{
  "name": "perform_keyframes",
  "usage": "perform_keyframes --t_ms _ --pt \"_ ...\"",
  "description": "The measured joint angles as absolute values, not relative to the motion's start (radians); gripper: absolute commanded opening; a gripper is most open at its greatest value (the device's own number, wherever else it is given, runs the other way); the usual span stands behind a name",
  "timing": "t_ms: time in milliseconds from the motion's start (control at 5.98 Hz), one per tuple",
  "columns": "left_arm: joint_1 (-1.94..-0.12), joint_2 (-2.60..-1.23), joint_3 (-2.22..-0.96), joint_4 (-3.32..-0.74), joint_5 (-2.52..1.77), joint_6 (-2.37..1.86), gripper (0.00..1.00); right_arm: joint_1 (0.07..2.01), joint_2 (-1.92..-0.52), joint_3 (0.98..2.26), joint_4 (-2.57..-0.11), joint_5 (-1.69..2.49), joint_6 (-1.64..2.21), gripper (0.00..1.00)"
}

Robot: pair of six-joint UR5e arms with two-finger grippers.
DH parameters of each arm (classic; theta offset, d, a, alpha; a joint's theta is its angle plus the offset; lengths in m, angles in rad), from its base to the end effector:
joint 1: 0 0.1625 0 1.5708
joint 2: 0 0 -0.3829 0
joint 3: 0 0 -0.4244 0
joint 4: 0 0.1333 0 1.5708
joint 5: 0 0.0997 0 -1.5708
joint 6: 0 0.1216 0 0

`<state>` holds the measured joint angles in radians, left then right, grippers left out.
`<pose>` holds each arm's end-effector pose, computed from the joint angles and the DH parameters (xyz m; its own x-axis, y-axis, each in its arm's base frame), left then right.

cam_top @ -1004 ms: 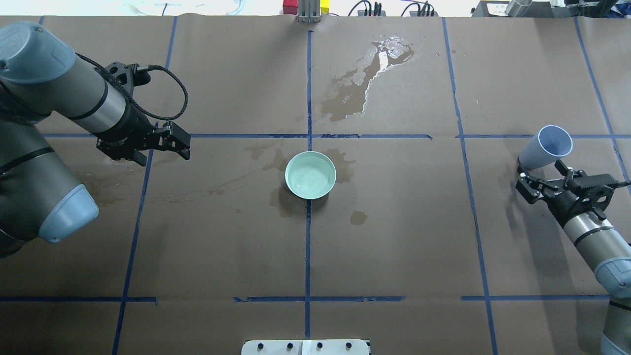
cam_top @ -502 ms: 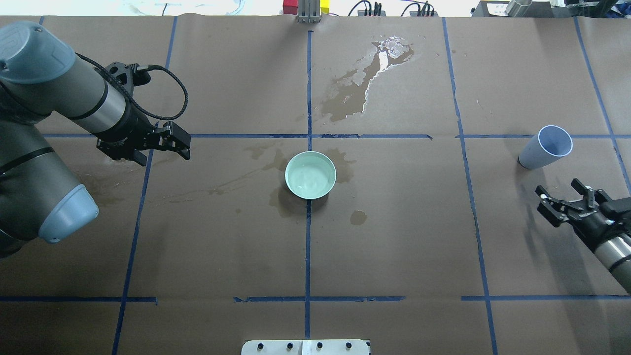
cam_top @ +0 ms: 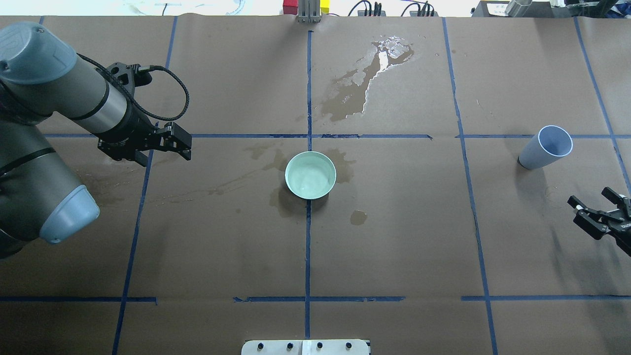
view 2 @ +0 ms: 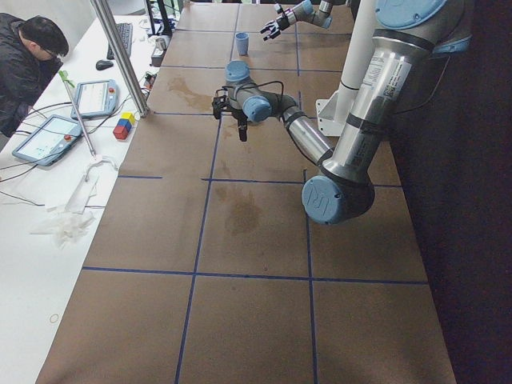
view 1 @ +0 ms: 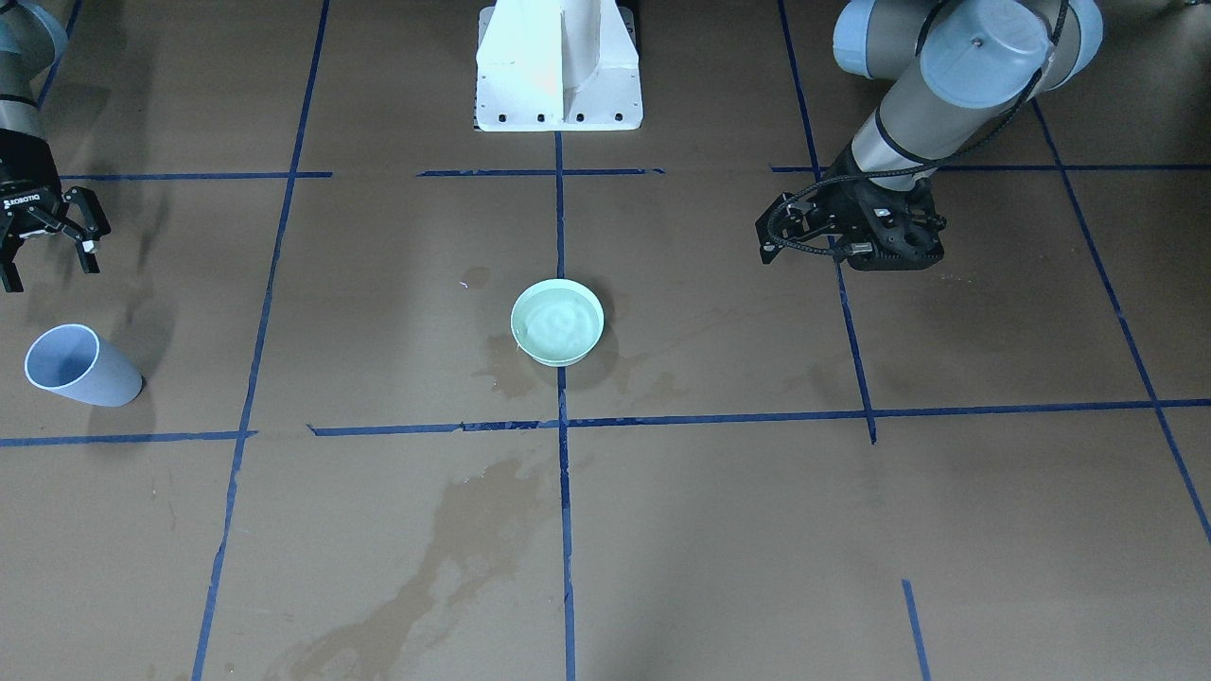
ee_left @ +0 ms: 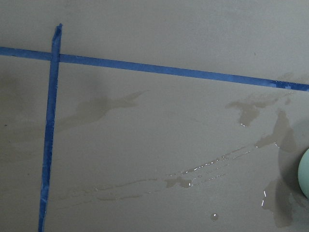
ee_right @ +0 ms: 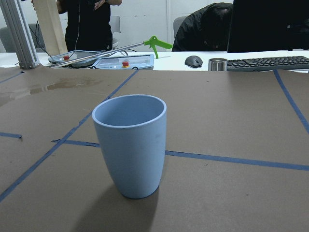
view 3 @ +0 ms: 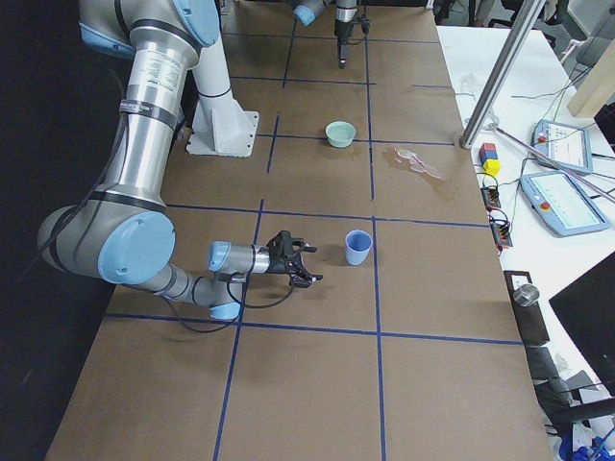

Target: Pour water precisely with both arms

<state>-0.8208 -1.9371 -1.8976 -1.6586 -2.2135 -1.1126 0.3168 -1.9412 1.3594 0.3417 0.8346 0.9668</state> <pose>0.3668 -0.4824 0.2478 0.5661 -0.0882 -0.8196 0.0532 0.9961 -0.0704 -0.2440 -0.3062 0.6772 0.6691 -0.2235 0.7088 -0.5718 0.4544 0.6831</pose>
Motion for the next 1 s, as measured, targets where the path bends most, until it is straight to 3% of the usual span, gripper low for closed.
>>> perform_keyframes --t_ms 335,1004 --pt "-0.821 -1.938 -1.898 -1.658 -2.214 -1.114 1.00 0.499 -1.949 1.362 0.339 1.054 0.914 0.99" --pt "-0.817 -1.950 -1.898 -1.658 -2.207 -1.115 1.00 1.151 -1.849 1.361 0.110 1.830 0.720 0.99"
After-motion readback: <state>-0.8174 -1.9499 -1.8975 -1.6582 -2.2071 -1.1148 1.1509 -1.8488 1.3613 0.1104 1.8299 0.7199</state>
